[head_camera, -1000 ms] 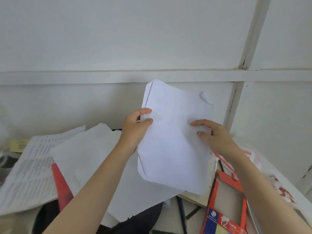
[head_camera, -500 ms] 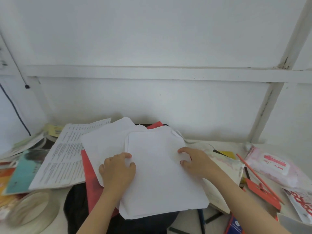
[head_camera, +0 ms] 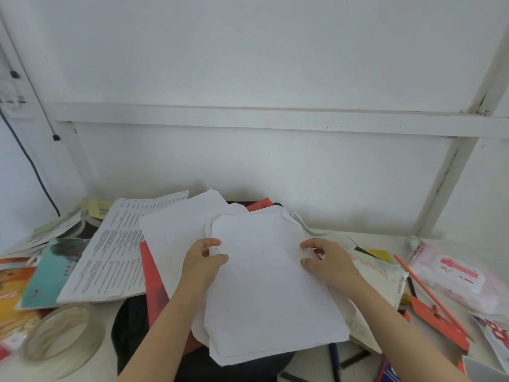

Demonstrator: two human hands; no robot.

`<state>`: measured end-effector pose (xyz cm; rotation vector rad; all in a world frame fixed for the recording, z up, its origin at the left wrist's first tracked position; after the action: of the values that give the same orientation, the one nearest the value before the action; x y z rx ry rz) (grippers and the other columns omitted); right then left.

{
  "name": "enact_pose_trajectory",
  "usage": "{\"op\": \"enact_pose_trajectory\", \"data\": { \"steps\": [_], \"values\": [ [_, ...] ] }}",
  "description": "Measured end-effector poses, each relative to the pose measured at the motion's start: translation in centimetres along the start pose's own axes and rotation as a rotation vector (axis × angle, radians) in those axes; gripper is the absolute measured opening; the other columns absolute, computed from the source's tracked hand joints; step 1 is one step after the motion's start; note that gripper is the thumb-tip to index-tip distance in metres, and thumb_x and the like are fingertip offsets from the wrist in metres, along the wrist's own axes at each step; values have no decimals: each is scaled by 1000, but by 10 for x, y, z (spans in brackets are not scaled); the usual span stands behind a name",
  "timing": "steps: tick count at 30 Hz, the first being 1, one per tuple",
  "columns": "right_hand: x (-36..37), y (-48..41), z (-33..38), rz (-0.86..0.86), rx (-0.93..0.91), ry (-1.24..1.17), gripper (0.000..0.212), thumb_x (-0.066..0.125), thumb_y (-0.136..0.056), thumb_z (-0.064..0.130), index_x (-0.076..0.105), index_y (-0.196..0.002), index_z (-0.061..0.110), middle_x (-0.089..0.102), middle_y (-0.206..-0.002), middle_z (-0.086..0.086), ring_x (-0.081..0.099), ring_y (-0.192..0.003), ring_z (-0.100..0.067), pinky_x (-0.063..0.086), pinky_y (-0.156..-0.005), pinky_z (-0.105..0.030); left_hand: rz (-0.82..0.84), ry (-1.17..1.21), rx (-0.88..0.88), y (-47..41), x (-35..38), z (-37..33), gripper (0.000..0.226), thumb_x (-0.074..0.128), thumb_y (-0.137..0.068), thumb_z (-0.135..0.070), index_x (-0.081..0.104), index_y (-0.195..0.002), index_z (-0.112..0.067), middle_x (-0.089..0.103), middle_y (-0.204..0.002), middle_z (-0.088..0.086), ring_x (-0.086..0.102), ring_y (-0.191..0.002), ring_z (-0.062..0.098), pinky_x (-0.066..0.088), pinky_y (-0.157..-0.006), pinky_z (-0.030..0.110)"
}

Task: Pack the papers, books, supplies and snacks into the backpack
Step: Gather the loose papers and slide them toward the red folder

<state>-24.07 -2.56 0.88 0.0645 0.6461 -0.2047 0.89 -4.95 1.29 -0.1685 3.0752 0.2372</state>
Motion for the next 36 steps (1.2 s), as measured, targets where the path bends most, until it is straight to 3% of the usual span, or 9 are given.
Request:
{"op": "enact_pose_trajectory", "data": {
  "steps": [4,8,12,14,20,23,26,33,36],
  "values": [
    [-3,-1,3,-68,-46,-67,24,63,-84,14,65,-104,27,57,-109,14,49,-104,-4,34,-76,-17,55,-80,119,8,1,-7,31,54,-81,8,65,-89,-19,64,-97,6,60,-83,21,48,-66,26],
    [-3,-7,18,-119,-132,-141,18,61,-88,17,67,-99,29,62,-104,21,53,-94,6,37,-68,-8,26,99,153,14,-10,-20,35,52,-86,7,68,-91,-24,65,-106,1,62,-95,24,53,-80,38],
    [9,-19,47,19,-185,-240,24,60,-86,8,68,-102,24,60,-91,12,59,-83,-5,43,-73,-16,-109,145,195,7,-38,-27,36,51,-87,2,66,-96,-29,61,-114,-4,59,-102,20,51,-86,40],
    [21,-24,58,75,-207,-241,28,58,-84,0,67,-99,22,55,-82,5,53,-71,-8,43,-66,-13,-183,59,217,1,-53,-24,36,50,-87,1,64,-97,-30,58,-116,-6,56,-105,18,48,-91,40],
    [57,-41,61,28,-221,61,31,53,-83,-1,65,-103,19,60,-92,-1,54,-82,-14,37,-60,-10,-205,-344,155,-12,-67,9,35,56,-85,-6,55,-117,-19,53,-121,1,48,-103,15,41,-87,28],
    [66,-45,59,28,-179,309,34,53,-85,12,58,-118,18,58,-105,-4,53,-92,-18,38,-74,-24,-245,-578,89,-15,-72,26,42,62,-82,-21,53,-123,-21,51,-124,1,47,-112,20,39,-91,30],
    [70,-44,59,34,-114,559,39,53,-87,29,51,-124,21,51,-118,-9,51,-108,-29,40,-87,-33,-294,-631,25,-15,-75,33,47,64,-78,-32,51,-122,-24,48,-129,5,45,-117,28,38,-99,40],
    [80,-47,62,164,-80,289,44,56,-87,25,49,-130,22,55,-120,-7,51,-108,-24,44,-84,-31,-337,-477,1,-13,-79,30,37,64,-80,-27,54,-116,-25,49,-112,-1,43,-116,25,36,-88,33],
    [84,-41,74,269,-134,113,45,56,-89,17,44,-131,26,54,-110,-2,51,-91,-17,39,-72,-26,-340,-388,5,-13,-82,31,30,64,-80,-23,56,-109,-28,45,-109,-4,41,-119,24,38,-96,36]
  ]
}}
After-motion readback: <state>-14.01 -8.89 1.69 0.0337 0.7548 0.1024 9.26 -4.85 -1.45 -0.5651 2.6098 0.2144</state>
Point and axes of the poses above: each hand's wrist, its own y-axis away from the middle knuckle, its own x-axis out of the palm, z = x × y, the point moved 3 cm from there along -y, towards the middle knuckle
